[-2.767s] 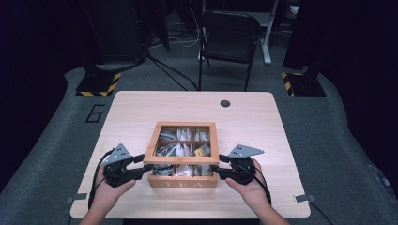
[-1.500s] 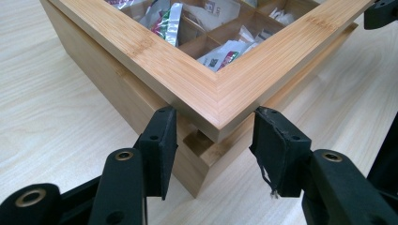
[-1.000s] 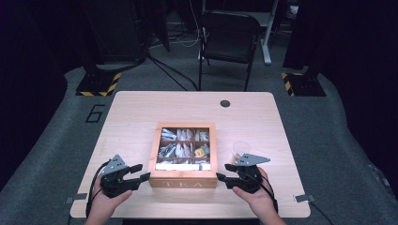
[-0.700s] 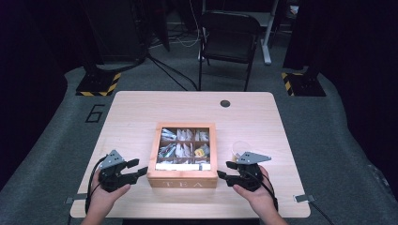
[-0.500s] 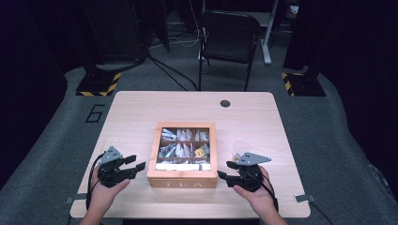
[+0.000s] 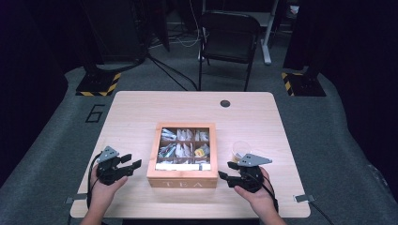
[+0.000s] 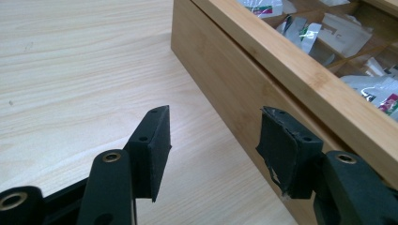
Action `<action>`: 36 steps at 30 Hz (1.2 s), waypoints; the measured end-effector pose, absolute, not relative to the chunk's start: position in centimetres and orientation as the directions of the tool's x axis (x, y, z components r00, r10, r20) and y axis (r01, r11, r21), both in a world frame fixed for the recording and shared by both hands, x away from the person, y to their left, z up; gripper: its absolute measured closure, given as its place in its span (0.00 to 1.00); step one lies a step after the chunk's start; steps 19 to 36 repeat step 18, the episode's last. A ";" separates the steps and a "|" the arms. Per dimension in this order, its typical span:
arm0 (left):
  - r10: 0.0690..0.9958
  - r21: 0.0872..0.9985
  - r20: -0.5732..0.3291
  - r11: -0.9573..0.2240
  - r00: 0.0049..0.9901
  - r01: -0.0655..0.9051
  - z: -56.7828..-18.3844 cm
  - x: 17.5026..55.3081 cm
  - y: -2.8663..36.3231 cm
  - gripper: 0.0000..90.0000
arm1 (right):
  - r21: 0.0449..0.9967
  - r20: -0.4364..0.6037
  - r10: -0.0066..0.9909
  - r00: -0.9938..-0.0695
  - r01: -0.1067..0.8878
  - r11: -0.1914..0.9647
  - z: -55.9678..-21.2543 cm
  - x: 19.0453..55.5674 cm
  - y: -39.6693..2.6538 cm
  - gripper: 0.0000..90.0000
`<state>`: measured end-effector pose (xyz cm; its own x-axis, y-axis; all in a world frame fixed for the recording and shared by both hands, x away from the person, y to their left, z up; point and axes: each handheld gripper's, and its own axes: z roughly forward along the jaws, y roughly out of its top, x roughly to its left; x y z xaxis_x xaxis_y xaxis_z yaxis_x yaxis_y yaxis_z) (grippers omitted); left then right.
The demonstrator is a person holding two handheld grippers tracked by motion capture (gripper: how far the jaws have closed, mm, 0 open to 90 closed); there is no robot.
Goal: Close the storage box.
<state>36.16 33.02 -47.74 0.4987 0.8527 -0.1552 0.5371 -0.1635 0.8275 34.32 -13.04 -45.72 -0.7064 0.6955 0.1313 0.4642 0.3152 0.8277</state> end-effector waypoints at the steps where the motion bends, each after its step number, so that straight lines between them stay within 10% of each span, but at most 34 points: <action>1: 0.855 0.830 -0.152 -0.161 0.495 0.534 -47.8 36.2 33.1 0.49 | 0.831 0.131 0.698 -0.704 0.462 0.310 -45.7 34.3 -13.1 0.49; 36: 0.861 0.825 -0.114 -0.195 0.495 0.530 -48.2 35.3 33.2 0.48 | 0.836 0.122 0.699 -0.704 0.453 0.311 -46.2 34.2 -13.1 0.48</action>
